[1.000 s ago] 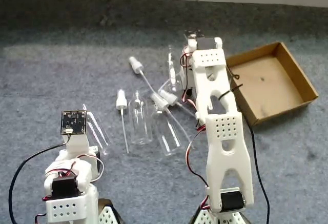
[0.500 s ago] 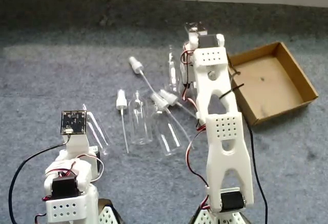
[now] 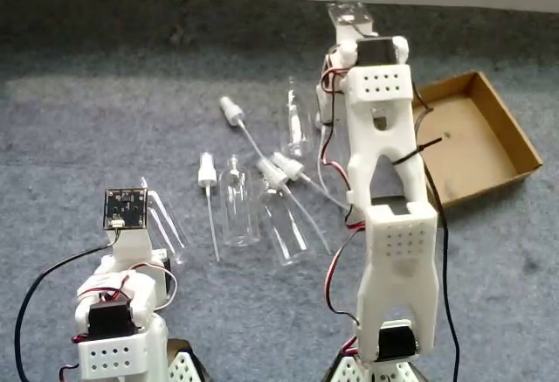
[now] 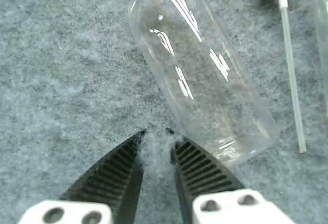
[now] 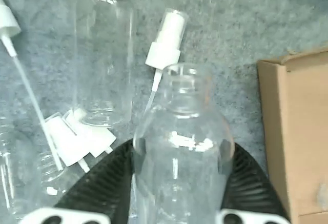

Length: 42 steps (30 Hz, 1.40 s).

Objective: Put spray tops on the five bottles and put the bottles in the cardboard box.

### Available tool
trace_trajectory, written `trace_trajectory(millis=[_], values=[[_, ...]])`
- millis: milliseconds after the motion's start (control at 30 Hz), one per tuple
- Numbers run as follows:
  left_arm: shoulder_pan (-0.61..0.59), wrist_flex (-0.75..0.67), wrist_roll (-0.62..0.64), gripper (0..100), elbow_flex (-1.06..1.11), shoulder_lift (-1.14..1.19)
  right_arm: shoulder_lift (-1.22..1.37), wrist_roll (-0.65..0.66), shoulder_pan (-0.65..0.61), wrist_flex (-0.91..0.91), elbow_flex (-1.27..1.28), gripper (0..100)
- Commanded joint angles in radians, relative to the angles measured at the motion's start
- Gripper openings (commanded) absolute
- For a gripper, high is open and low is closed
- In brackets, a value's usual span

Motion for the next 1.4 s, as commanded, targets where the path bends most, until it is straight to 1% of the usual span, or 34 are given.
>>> trace_trajectory(millis=[0,233,533,900,1133,1367], values=[[-0.013,0.005,-0.008,1,0.022,-0.007,-0.2,-0.009,0.015,0.021,0.027,15.9],[-0.013,0.005,-0.008,1,0.022,-0.007,-0.499,-0.009,0.012,0.021,0.162,15.9],[-0.013,0.005,-0.008,1,0.022,-0.007,-0.912,-0.008,0.012,0.021,0.418,15.9],[-0.013,0.005,-0.008,1,0.022,-0.007,-1.222,-0.008,0.012,0.001,0.716,15.9],[-0.013,0.005,-0.008,1,0.022,-0.007,-1.422,-0.008,0.012,-0.117,0.963,15.9],[-0.013,0.005,-0.008,1,0.022,-0.007,-1.62,-0.008,0.015,-0.331,1.372,15.9]])
